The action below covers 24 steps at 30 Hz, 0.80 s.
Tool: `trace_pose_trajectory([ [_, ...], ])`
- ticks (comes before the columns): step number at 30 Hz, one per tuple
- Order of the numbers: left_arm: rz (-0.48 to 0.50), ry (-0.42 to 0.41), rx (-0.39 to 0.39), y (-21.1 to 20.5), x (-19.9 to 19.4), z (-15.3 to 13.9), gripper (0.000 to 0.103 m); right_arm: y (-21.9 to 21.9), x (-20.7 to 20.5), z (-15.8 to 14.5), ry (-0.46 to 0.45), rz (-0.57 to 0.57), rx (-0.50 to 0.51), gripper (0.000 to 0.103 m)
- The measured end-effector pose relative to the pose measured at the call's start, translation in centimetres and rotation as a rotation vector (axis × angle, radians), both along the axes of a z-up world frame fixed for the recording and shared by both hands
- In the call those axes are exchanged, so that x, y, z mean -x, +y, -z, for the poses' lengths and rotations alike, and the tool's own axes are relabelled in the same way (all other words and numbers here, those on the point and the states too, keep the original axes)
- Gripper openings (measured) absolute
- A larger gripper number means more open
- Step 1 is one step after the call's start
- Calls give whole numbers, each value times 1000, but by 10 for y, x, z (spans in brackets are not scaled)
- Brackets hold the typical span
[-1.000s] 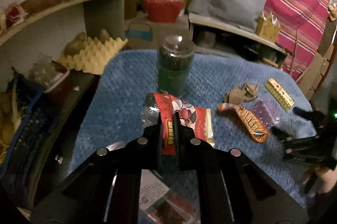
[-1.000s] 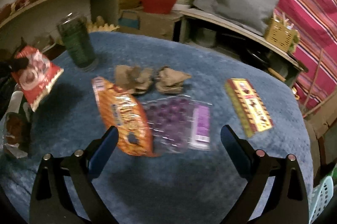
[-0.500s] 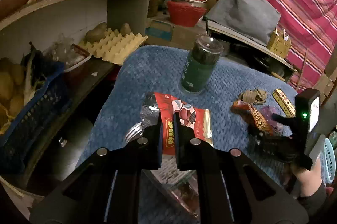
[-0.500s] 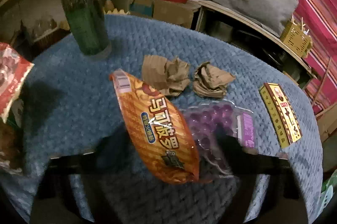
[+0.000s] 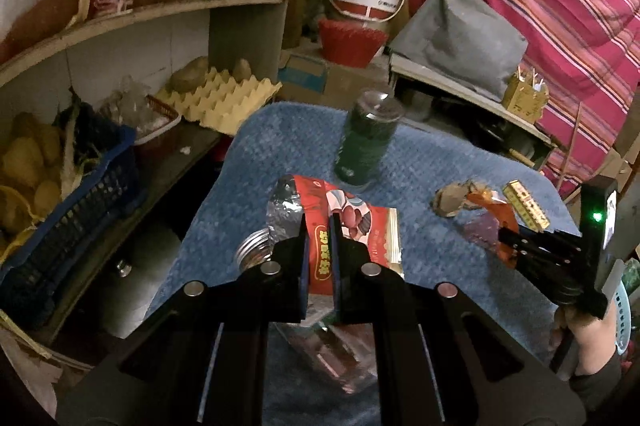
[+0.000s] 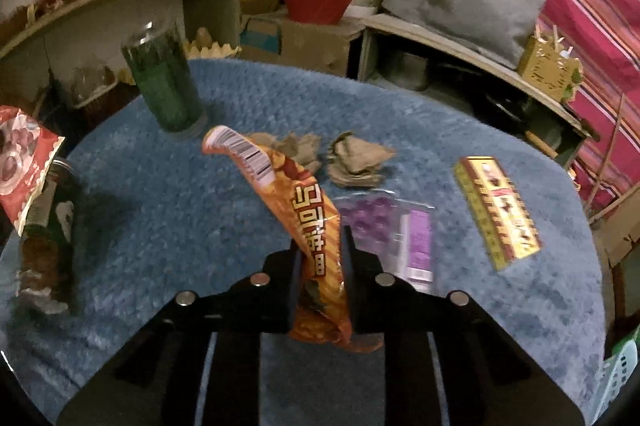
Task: Collect trash
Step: 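Grasp the orange snack wrapper with the right gripper, then carry the red bag and orange wrapper over the basket with both grippers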
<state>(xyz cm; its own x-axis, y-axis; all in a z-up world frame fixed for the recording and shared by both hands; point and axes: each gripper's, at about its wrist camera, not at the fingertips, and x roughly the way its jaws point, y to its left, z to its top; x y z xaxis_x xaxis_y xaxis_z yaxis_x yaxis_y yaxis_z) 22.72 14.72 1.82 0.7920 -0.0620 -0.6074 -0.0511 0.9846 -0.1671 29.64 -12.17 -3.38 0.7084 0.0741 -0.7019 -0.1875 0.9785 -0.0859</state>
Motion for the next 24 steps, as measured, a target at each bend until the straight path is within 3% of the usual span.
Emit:
trace_pose_trajectory([
  [9, 36, -40, -6, -39, 16, -21, 7, -59, 40, -33, -56, 35, -16, 14],
  [24, 125, -21, -4, -120, 27, -20, 7, -132, 99, -49, -87, 67, -17, 14],
])
